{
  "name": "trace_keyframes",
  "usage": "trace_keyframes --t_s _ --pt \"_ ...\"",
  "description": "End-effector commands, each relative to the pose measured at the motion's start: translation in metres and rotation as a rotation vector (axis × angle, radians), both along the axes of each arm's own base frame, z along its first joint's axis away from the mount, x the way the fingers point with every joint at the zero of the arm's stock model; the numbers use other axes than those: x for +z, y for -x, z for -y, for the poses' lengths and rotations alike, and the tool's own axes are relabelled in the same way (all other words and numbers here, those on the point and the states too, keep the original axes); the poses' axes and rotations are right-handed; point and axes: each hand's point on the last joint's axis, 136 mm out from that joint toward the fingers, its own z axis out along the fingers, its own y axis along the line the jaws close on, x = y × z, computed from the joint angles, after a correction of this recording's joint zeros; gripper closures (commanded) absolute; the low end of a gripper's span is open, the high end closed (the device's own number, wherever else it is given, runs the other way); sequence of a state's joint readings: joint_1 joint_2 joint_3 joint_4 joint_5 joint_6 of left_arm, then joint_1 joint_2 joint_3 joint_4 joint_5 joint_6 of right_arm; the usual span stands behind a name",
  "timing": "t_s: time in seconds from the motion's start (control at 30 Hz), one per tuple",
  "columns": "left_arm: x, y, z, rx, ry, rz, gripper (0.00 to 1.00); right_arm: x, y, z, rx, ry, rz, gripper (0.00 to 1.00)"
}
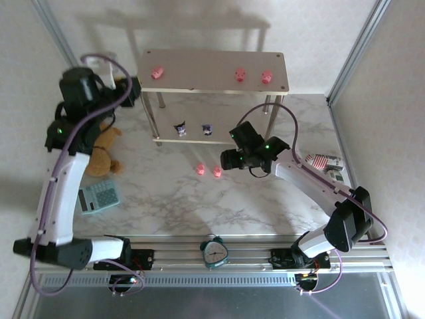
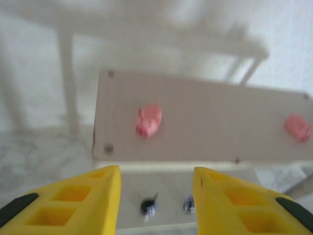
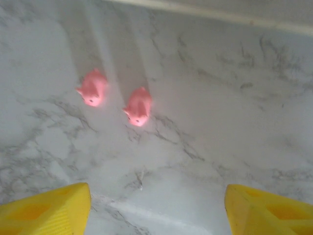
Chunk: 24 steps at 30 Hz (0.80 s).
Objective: Place and organize the plastic toys onto the shelf
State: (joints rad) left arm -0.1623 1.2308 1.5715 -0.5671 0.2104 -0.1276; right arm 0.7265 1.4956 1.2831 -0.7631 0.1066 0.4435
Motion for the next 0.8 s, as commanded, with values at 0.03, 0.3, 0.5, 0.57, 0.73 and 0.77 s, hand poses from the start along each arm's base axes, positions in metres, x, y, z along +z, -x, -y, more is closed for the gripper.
trace_keyframes --t_s 0.03,0.3,0.5,0.57,0.73,0.77 --pt "-0.074 0.021 0.028 -0.042 0.035 -0.132 0.57 -0.045 0.015 0.005 -0.040 0.064 -0.147 0.28" --pt "-0.159 0.053 0.065 -0.108 0.075 -0.280 0.57 -0.070 0.000 -0.022 -0.068 0.010 -0.174 0.31" --pt "-0.166 0.053 0.064 -0.109 0.064 -0.288 0.56 -0.094 -0.004 -0.043 -0.055 0.037 -0.204 0.36" --pt "-0.169 0.052 0.064 -0.110 0.052 -0.295 0.56 -0.102 -0.005 -0.048 -0.051 0.051 -0.215 0.37" --pt "-0.177 0.050 0.067 -0.123 0.043 -0.314 0.56 -0.114 -0.012 -0.054 -0.069 0.082 -0.214 0.38" --pt "-0.178 0.050 0.067 -0.126 0.041 -0.317 0.56 -0.115 -0.014 -0.055 -0.073 0.085 -0.209 0.38"
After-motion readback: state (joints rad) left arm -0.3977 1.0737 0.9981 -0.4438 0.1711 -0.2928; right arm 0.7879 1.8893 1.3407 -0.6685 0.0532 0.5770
